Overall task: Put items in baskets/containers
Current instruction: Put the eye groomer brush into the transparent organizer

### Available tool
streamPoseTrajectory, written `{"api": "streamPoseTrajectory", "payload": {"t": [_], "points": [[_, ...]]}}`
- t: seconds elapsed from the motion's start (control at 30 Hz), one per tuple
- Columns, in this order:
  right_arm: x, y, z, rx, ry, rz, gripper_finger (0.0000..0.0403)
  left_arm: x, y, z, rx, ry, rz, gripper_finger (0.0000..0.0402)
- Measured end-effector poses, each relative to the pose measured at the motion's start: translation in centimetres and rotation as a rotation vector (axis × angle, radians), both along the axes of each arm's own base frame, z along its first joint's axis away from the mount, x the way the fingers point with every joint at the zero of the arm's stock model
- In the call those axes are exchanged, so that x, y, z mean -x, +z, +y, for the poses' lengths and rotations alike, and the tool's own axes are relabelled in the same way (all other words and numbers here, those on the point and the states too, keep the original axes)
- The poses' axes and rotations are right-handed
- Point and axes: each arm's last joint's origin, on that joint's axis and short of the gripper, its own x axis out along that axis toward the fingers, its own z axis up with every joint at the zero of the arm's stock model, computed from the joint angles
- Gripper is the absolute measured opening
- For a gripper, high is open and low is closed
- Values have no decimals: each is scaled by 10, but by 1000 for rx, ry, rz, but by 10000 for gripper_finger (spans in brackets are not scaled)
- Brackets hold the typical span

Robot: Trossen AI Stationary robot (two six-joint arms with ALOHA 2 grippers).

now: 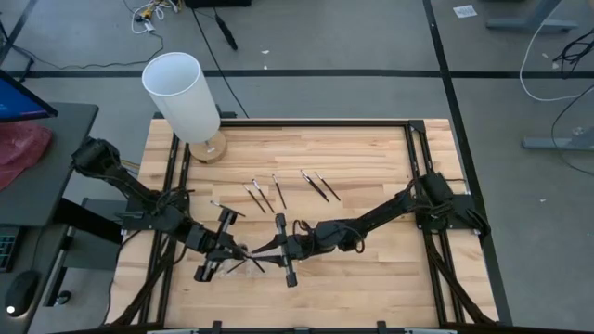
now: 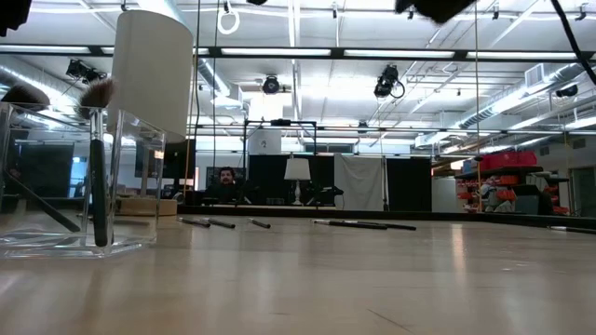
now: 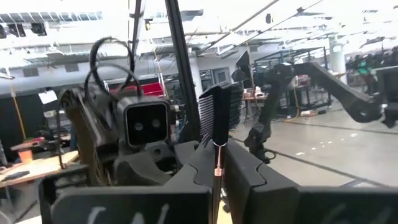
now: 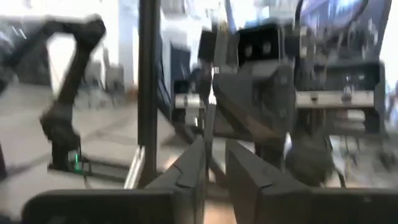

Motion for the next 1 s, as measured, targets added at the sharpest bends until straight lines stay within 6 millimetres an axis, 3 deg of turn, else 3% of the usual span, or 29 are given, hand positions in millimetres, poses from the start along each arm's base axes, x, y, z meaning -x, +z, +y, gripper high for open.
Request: {"api": "streamPoseTrajectory", "payload": {"t": [0.17, 0.3, 0.57, 1.0], "points": [[21, 26, 6, 22, -68, 176, 91, 1, -1, 0, 49, -31, 50, 16], [38, 43, 20, 48, -106, 184, 97, 3, -2, 3, 40, -39, 126, 15], [43, 45, 28, 79, -146, 164, 98, 1, -19, 12, 49, -5, 358, 16], [38, 46, 19, 66, -167, 154, 98, -14, -51, 13, 139, 103, 571, 21]]}}
